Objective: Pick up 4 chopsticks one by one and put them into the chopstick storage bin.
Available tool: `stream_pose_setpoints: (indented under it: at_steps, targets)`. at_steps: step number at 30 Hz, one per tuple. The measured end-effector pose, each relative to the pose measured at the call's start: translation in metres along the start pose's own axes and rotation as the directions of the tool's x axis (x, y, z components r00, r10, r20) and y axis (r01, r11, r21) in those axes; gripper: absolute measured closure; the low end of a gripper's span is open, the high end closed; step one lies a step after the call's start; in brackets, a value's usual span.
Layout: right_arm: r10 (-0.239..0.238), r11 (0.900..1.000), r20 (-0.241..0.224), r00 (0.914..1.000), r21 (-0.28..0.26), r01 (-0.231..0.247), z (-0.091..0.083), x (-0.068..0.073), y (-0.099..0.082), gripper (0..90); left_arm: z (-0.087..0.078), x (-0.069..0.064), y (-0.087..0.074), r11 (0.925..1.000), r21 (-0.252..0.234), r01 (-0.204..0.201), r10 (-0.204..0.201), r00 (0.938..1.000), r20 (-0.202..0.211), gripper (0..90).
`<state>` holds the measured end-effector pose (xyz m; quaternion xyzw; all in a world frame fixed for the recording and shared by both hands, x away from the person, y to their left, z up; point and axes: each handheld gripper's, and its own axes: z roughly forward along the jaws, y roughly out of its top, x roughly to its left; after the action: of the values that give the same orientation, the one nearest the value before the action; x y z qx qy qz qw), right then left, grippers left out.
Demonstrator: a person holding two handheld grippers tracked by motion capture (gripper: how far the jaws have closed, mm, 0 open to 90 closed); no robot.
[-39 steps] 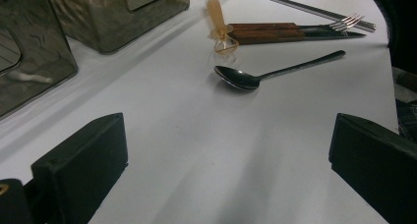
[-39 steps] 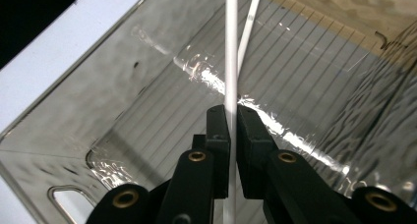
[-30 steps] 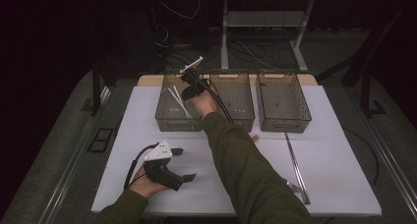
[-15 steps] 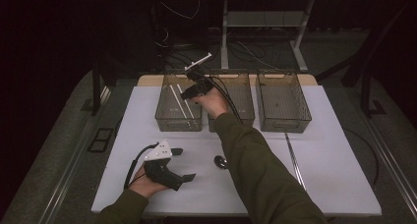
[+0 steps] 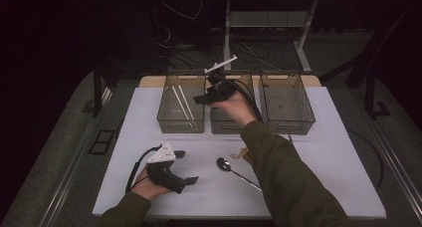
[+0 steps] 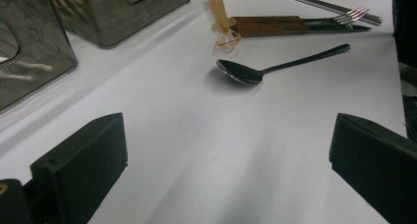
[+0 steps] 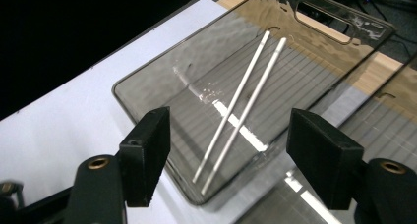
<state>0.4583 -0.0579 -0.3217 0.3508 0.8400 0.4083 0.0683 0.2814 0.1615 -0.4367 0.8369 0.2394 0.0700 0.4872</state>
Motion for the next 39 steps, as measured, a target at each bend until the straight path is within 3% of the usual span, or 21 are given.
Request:
stream_pose_setpoints:
  at_steps: [13,23,34,39]
  targets:
    - [-0.044,0.9987,-0.023,0.9987,-0.026,0.044,-0.034,-0.003,-0.033,32.8,-0.001,0.000,0.000,0.9999,0.011,-0.006,0.006,0.9999,-0.011,0.0]
    - [-0.043,0.9987,-0.036,0.9984,-0.029,0.042,-0.056,-0.011,-0.067,32.4,0.000,0.000,-0.001,0.9998,0.019,-0.004,0.004,0.9998,-0.018,0.0]
    - [-0.013,0.9989,-0.028,0.9995,-0.045,0.012,-0.089,-0.026,-0.108,32.5,0.001,0.000,-0.001,0.9998,0.020,0.002,-0.001,0.9997,-0.024,0.0]
    - [0.014,0.9993,0.001,0.9999,-0.036,-0.014,-0.101,-0.034,-0.128,34.5,0.001,0.000,-0.001,0.9997,0.023,0.000,0.000,0.9997,-0.026,0.0]
